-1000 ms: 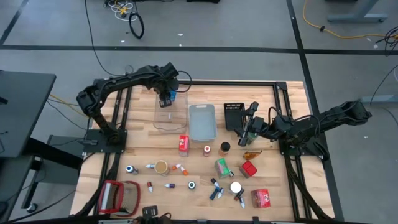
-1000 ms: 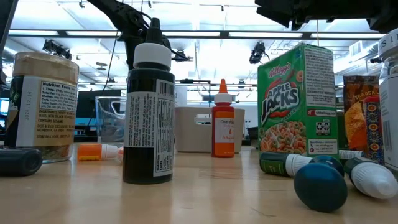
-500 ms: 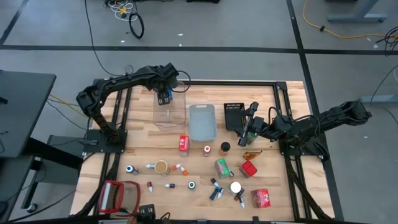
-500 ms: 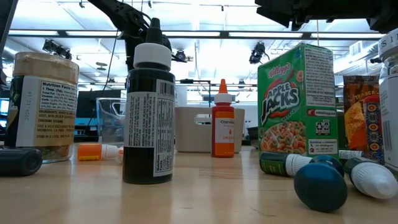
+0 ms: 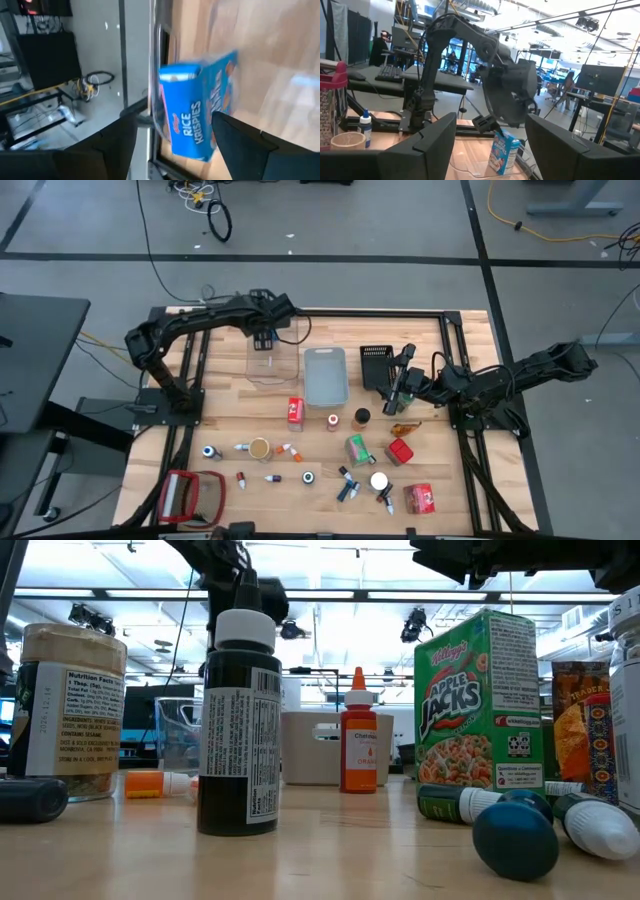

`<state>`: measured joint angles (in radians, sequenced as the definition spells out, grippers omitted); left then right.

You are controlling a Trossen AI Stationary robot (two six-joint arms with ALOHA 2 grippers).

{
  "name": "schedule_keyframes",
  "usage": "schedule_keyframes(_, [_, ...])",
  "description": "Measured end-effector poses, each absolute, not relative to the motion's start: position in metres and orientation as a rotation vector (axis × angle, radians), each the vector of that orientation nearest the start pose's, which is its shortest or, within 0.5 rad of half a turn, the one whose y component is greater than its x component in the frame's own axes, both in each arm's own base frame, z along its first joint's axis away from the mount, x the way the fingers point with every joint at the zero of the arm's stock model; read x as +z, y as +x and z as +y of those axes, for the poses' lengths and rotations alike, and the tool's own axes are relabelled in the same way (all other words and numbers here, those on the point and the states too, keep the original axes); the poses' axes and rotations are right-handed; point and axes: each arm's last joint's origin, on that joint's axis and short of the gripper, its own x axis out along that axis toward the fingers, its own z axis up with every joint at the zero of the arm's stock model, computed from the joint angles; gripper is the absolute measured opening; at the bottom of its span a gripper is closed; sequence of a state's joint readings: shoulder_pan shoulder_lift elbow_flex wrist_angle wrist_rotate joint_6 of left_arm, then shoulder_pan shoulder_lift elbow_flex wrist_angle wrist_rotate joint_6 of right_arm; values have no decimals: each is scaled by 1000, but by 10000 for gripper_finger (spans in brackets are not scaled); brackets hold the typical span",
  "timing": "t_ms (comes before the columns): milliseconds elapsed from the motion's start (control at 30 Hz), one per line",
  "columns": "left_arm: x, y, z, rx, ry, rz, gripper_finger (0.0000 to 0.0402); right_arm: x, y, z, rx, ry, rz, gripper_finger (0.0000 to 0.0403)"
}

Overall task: Pick & Place Kitchen Items
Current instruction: Put the red cereal box into the transparent bin

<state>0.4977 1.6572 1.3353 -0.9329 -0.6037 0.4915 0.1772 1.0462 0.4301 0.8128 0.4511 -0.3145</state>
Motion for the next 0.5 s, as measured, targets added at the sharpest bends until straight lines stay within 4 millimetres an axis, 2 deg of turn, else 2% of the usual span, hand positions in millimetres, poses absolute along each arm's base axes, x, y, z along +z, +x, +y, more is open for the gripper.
schedule_keyframes(133, [290, 279, 151, 687, 416, 1366, 255, 256, 213, 25, -296, -239, -132, 249])
schedule_keyframes(267, [325, 272, 127, 697, 306, 1163, 256, 255, 214, 26, -285, -241, -123, 249])
schedule_keyframes(367, [345, 261, 107, 608, 158, 1016, 256, 255, 214, 27, -238, -217, -130, 249])
schedule_keyframes(500, [363, 251, 84, 534, -153, 843, 257, 255, 215, 30, -134, -182, -148, 249])
